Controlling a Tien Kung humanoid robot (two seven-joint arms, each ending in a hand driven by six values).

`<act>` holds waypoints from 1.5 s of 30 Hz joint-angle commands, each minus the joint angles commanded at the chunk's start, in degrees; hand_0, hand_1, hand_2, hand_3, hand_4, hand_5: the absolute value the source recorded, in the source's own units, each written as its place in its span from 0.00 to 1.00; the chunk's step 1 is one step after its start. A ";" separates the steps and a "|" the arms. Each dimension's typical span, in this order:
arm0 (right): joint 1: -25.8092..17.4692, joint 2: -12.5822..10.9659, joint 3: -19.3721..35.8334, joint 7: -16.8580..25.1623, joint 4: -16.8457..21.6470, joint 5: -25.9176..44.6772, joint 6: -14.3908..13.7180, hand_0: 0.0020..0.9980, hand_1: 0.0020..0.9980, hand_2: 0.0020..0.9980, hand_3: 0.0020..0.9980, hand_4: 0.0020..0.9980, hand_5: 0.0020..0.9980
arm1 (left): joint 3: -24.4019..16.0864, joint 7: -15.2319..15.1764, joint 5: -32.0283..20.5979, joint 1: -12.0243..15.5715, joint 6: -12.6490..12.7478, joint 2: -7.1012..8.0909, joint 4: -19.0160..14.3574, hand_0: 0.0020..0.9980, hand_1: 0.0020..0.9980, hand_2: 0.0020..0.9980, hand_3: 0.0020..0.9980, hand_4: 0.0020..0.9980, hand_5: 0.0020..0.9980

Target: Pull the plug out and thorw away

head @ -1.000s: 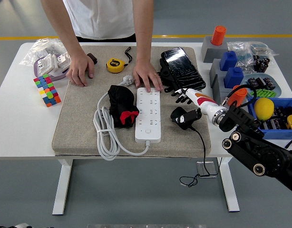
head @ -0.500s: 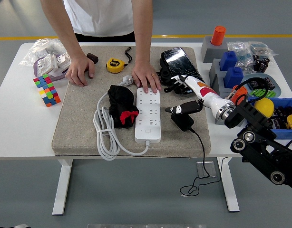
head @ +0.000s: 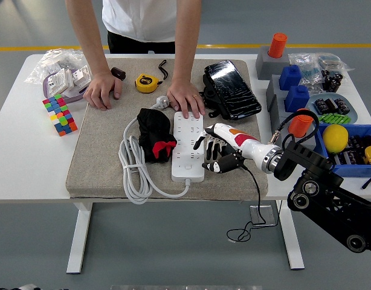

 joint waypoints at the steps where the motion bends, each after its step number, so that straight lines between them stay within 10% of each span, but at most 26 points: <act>1: 0.19 0.10 -0.47 -0.39 0.11 -0.07 0.46 0.00 0.00 0.09 0.58 0.51 0.00 | 0.01 0.00 0.00 0.01 -0.01 0.00 0.00 0.55 0.69 0.72 0.73 0.94 0.54; 10: 1.36 1.05 -3.06 -4.72 1.64 -1.60 5.28 0.00 0.00 0.09 0.62 0.52 0.00 | 0.01 -0.02 0.04 0.04 -0.02 -0.06 -0.07 0.55 0.69 0.71 0.73 0.94 0.54; 17: 1.36 0.80 -2.31 -7.31 3.37 -2.18 9.02 0.00 0.00 0.08 0.83 0.37 0.00 | 0.08 0.01 -0.05 0.16 -0.02 -0.07 -0.01 0.55 0.69 0.71 0.73 0.94 0.54; 32: 1.56 0.55 -1.28 -12.54 3.84 -4.65 16.18 0.00 0.00 0.08 0.85 0.38 0.00 | 0.11 0.01 -0.02 0.07 -0.04 -0.05 -0.03 0.55 0.69 0.71 0.72 0.94 0.54; 45: 4.69 3.18 -5.49 -10.22 -1.38 -7.65 9.88 0.00 0.00 0.08 0.86 0.37 0.00 | 0.29 -0.03 0.00 0.00 -0.05 -0.06 -0.15 0.55 0.69 0.71 0.72 0.94 0.54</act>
